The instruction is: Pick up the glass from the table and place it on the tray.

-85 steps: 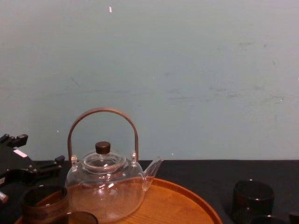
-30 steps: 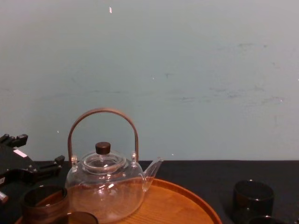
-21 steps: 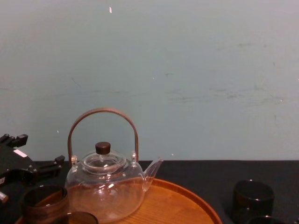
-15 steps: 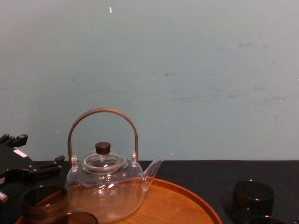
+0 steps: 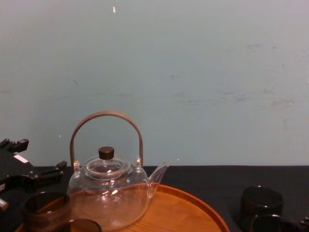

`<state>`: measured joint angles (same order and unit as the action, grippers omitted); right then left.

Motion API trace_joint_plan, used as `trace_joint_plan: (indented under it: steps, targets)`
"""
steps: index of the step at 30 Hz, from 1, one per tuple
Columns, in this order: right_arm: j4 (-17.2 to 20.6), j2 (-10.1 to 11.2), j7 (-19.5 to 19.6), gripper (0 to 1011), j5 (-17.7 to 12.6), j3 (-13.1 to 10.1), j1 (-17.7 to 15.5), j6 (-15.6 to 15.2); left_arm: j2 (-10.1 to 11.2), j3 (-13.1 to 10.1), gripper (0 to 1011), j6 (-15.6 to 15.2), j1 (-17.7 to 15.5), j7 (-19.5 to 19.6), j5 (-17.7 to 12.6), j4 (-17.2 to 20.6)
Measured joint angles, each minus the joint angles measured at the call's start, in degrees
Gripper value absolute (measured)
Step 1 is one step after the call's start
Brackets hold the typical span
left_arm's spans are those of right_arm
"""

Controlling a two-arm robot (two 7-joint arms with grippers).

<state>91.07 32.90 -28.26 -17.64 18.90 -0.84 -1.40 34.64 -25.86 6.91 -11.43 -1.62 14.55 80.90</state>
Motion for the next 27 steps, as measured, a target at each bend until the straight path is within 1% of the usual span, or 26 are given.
trace_joint_plan:
  steps: [6,11,14,19,24,26,27]
  targets:
    - [3.1,1.0,-1.1,904,-0.4,0.3,-1.3,1.0,0.0,0.0,1001,0.0,0.0,0.0,0.0,0.0]
    - [5.5,1.6,-1.8,905,-0.4,1.4,-1.8,1.2,0.0,0.0,1001,0.0,0.0,0.0,0.0,0.0]
    - [6.1,1.6,-2.0,905,-0.3,2.0,-1.7,1.1,0.0,0.0,1001,0.0,0.0,0.0,0.0,0.0]
    - [6.6,0.9,-2.2,905,0.0,3.8,-0.2,0.2,0.0,0.0,1001,0.0,0.0,0.0,0.0,0.0]
    - [5.3,-0.6,-2.2,905,0.5,5.7,2.1,-1.1,0.0,0.0,1001,0.0,0.0,0.0,0.0,0.0]
    - [5.1,-0.8,-2.2,905,0.6,5.9,2.4,-1.2,0.0,0.0,1001,0.0,0.0,0.0,0.0,0.0]
    - [4.3,-1.6,-2.1,905,0.9,6.7,3.4,-1.6,0.0,0.0,1001,0.0,0.0,0.0,0.0,0.0]
